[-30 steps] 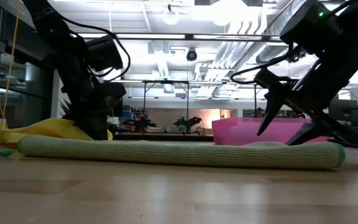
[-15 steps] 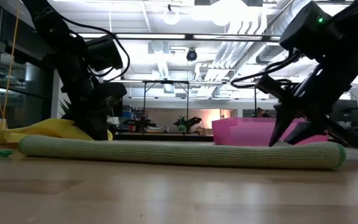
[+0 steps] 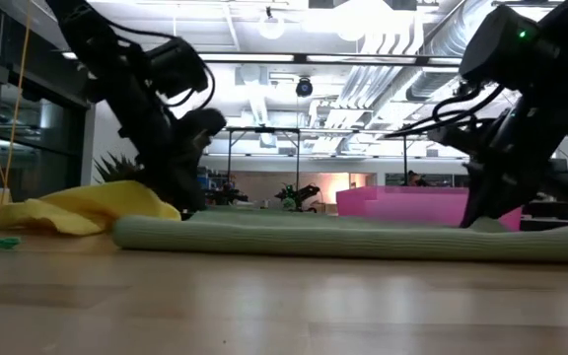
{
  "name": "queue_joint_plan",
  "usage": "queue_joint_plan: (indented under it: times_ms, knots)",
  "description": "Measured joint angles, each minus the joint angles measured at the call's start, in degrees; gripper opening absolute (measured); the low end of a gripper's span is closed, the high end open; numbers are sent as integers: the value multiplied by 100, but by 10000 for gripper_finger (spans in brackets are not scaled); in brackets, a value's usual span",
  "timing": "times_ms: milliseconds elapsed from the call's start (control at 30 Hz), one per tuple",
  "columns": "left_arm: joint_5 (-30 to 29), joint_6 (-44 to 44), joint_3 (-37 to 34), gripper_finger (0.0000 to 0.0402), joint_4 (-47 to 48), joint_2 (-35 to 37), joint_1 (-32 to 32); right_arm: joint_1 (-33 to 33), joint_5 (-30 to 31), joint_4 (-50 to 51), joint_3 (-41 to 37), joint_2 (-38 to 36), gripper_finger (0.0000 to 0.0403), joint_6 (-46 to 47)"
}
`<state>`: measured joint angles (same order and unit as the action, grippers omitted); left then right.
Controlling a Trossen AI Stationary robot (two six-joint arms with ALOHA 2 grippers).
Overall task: Fold microfiber towels
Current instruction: Fold the right green microfiber cloth
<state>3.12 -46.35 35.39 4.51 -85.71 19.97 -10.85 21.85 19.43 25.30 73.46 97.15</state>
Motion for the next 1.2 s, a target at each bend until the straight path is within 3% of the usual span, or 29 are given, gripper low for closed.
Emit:
queue_joint_plan:
  times_ms: [500,800,1200]
  knots:
    - [-510,580,248,0,-23,9,287,830,-361,184,0,-718,0,-1460]
    - [-691,1265,248,0,69,124,103,632,-250,-408,0,-1076,0,-2259]
    - [-1332,2587,252,0,243,1153,-135,178,172,-378,7,-2311,0,-3835]
